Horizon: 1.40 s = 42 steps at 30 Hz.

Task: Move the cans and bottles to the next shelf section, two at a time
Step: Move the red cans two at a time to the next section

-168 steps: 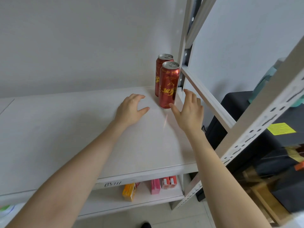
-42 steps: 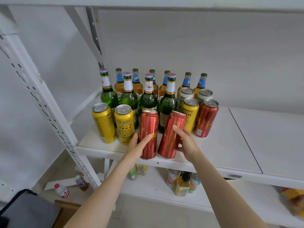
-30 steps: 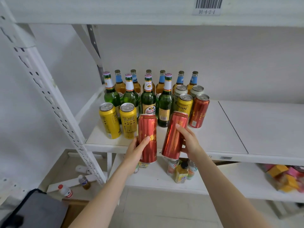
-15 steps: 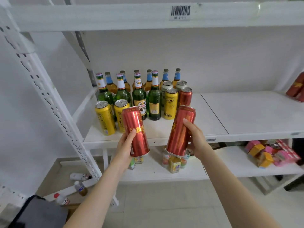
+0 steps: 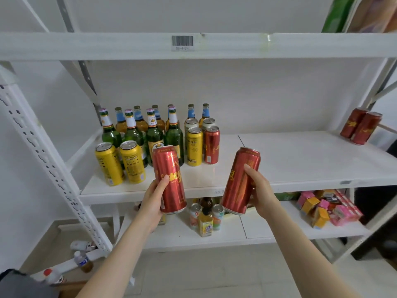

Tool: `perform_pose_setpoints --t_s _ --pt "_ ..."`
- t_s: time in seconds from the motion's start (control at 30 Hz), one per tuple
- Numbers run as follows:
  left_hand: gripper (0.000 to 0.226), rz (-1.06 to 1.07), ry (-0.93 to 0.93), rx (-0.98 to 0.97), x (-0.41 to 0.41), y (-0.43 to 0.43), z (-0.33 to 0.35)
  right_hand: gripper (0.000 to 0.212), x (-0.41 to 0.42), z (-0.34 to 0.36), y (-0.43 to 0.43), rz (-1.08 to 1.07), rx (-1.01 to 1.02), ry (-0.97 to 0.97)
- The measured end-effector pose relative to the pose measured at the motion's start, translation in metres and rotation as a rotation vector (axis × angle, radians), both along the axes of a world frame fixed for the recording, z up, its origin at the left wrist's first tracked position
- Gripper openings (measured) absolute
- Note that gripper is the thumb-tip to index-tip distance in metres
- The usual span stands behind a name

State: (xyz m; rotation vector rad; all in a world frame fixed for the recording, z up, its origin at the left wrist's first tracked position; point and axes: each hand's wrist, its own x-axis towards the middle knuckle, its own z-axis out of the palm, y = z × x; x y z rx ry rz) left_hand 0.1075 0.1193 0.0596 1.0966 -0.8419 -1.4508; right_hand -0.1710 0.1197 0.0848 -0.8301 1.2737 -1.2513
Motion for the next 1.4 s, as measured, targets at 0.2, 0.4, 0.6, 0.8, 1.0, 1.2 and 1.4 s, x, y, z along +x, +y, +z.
perform_pose_setpoints --t_s 0.2,0.4,0.6,0.8,1.0,1.2,1.4 --pt "0.07 -0.033 -0.029 -0.042 -0.076 0.005 0.01 0.038 -0.072 0.015 0.007 0.011 -0.005 0.021" --pt "0.058 -0.07 -0.023 -0.054 -0.16 0.013 0.02 0.05 -0.149 0.022 0.012 0.002 -0.008 0.041" --pt "0.064 -0.11 -0.043 -0.056 -0.226 0.002 0.021 0.08 -0.213 0.02 0.014 -0.023 -0.001 0.034" --pt "0.055 -0.167 -0.08 -0.075 -0.293 -0.025 0.026 0.063 -0.272 0.019 -0.005 -0.069 -0.008 0.015" --pt "0.063 -0.235 -0.114 -0.097 -0.363 -0.057 0.026 0.039 -0.338 0.018 -0.028 -0.112 -0.033 0.01" --pt "0.059 -0.255 -0.119 -0.107 -0.45 -0.069 0.025 0.053 -0.423 0.015 -0.034 -0.122 -0.054 0.025" --pt "0.053 -0.233 -0.066 -0.077 -0.556 -0.057 0.015 0.05 -0.52 0.016 -0.019 -0.089 -0.031 0.073"
